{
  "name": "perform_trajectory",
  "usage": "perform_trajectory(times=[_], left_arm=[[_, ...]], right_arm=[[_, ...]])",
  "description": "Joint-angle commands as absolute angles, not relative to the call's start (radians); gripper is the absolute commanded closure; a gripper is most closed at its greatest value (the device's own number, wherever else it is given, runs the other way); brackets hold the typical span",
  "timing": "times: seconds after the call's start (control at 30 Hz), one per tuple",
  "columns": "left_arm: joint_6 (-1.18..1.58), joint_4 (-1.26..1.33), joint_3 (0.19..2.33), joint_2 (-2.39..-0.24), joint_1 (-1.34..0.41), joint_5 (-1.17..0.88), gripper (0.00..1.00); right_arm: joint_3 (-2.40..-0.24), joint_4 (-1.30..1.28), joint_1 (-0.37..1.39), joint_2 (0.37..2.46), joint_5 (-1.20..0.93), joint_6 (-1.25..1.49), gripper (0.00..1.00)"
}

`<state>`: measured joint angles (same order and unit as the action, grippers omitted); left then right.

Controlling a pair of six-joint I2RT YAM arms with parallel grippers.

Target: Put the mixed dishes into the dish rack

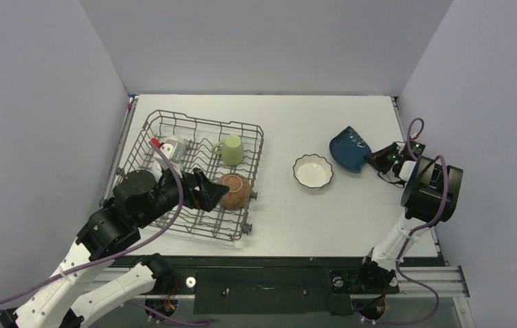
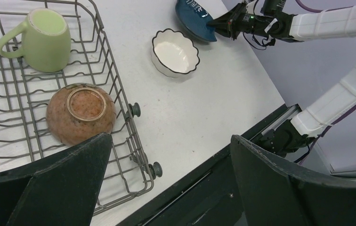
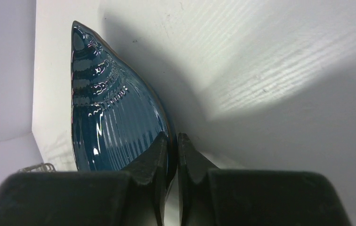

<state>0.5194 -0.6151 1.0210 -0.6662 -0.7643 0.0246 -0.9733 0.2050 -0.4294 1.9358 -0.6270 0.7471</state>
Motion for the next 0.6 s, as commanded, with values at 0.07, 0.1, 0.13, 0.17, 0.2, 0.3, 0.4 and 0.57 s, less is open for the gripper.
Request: perform_trajectory(times=[0.07, 0.1, 0.13, 0.17, 0.2, 0.3, 0.4, 0.57], left_arm=[[0.517, -0.660, 1.106, -0.660, -0.761, 0.077, 0.04], [0.519, -0.667, 1.108, -0.659, -0.762, 0.084, 0.04], [0.524, -0.670, 1.112, -0.658, -0.761, 0.098, 0.04], [0.527, -0.679, 1.114, -0.657, -0.761, 0.111, 0.04], [0.528, -0.683, 1.122, -0.658, -0.762, 0.119, 0.04], [0.532, -0.712, 1.140, -0.660, -0.762, 0.152, 0.04], [0.535, -0.737, 1.162, -0.652, -0.762, 0.188, 0.04], [0.552, -0.775, 1.196, -0.607, -0.761, 0.283, 0.04]], right_arm=[[-0.949, 0.215, -0.411, 1.757, -0.499, 0.766, 1.00], [-0.940, 0.209, -0.407, 1.728, -0.471, 0.764, 1.00], [-0.935, 0.201, -0.397, 1.714, -0.457, 0.765, 1.00], [-0.933, 0.194, -0.382, 1.683, -0.432, 0.763, 1.00], [-0.933, 0.175, -0.374, 1.667, -0.415, 0.760, 1.00], [-0.935, 0.147, -0.322, 1.578, -0.342, 0.743, 1.00], [-0.949, 0.098, -0.276, 1.505, -0.285, 0.732, 1.00], [-1.017, -0.026, -0.134, 1.371, -0.152, 0.658, 1.00]])
